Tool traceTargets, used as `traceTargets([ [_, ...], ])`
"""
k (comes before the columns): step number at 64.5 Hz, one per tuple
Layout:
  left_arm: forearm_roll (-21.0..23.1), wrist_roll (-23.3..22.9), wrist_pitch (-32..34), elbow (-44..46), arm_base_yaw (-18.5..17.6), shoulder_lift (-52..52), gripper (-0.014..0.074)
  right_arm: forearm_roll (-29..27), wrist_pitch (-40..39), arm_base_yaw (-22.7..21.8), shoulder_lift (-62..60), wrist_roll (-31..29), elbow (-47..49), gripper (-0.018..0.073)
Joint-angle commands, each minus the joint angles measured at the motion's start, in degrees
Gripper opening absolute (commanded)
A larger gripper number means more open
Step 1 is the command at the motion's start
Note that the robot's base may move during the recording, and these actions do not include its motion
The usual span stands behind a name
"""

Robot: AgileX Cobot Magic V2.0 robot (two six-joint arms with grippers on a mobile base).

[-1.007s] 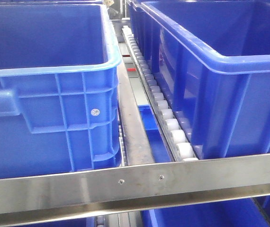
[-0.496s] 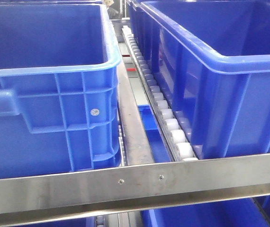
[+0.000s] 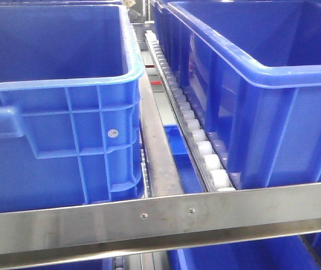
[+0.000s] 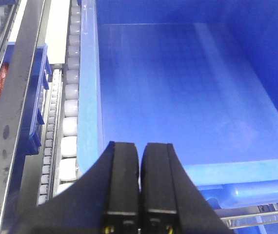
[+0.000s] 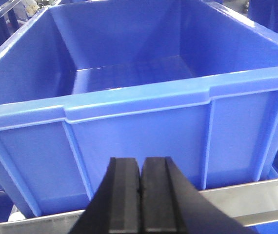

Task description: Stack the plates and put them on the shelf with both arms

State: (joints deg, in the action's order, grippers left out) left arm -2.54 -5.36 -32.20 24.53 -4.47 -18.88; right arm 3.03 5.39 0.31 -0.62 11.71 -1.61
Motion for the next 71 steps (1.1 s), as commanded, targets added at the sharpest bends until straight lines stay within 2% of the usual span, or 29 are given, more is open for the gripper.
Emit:
traceTargets([
  [1,0.08,-0.47,4.6,1.65,-0.41,-0.46,0.009,0.35,-4.86,0.12,-1.14,-0.19,-0.07,0.0052],
  [8,0.08,-0.47,4.99,1.21,-0.41,0.09,0.009,0.35,-4.86,0.12,-1.14,-0.19,-0.07,0.0052],
  [14,0.47,-0.71,10.04,-1.72,0.09,3.26,0.009,0.35,-4.86,0.12,-1.14,-0.19,-0.07,0.0052],
  [20,0.74,-0.71,17.42,-7.51,0.81,7.44,0.009,0.35,-4.86,0.12,-1.14,-0.19,-0.07,0.0052],
  [27,3.12,-0.81,24.17,-16.11,1.2,13.05,0.009,0.35,-4.86,0.12,-1.14,-0.19,-0.07,0.0052],
  [38,5.95,-0.81,28.15,-25.07,1.3,20.27,0.009,0.35,-4.86,0.12,-1.14,-0.19,-0.07,0.0052],
  [43,6.25,-0.81,25.24,-25.0,1.3,20.43,0.009,0.35,-4.86,0.12,-1.14,-0.19,-0.07,0.0052],
  [71,5.24,-0.81,25.31,-25.14,1.3,20.3,0.009,0.35,-4.85,0.12,-1.07,-0.19,-0.07,0.0052],
])
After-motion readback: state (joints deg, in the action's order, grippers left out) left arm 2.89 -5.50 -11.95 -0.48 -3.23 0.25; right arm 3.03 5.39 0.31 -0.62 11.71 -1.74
